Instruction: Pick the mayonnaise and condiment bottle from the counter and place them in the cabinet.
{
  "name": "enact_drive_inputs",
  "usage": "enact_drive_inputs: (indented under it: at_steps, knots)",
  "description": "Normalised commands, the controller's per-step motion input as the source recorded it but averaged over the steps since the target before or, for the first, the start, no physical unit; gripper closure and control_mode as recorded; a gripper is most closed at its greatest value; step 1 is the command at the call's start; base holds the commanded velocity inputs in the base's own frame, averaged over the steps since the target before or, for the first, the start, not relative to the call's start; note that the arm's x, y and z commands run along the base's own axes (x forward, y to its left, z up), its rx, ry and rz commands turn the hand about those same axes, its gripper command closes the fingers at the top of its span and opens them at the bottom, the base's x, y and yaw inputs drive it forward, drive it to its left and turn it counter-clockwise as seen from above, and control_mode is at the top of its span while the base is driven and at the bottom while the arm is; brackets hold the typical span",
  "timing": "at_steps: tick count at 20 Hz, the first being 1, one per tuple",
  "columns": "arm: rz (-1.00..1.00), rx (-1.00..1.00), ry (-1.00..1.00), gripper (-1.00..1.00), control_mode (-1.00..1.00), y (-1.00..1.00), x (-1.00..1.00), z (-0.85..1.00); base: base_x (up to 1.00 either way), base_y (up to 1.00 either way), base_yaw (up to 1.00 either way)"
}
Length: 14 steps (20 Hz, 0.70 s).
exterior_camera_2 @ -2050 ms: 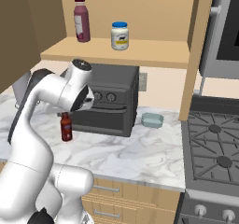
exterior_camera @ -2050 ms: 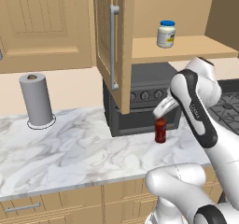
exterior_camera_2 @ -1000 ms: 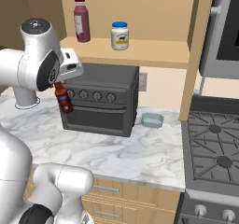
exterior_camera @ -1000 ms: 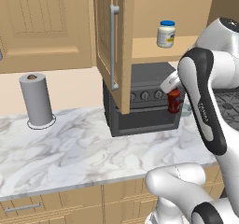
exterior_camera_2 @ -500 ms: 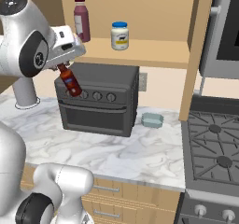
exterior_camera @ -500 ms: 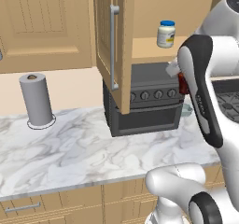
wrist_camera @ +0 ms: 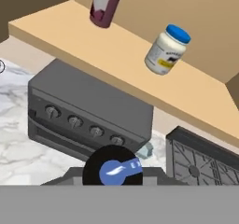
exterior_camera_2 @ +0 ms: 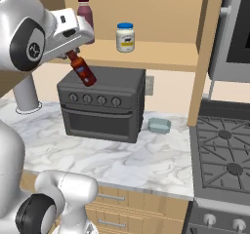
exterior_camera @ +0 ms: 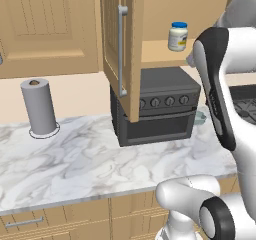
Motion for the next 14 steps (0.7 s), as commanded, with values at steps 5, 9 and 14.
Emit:
enact_drive_inputs:
  at_steps: [5,9,14]
  knots:
    - [-0.04,0.03,-0.04,1.0,-1.0,-0.33,0.0,0.22,0.0,0.0,0.0]
    - [-0.03,0.02,-0.04,1.0,-1.0,-0.37,0.01,0.21,0.0,0.0,0.0]
    - [-0.01,0.0,-0.04,1.0,-1.0,-0.3,0.13,0.08,0.0,0.0,0.0]
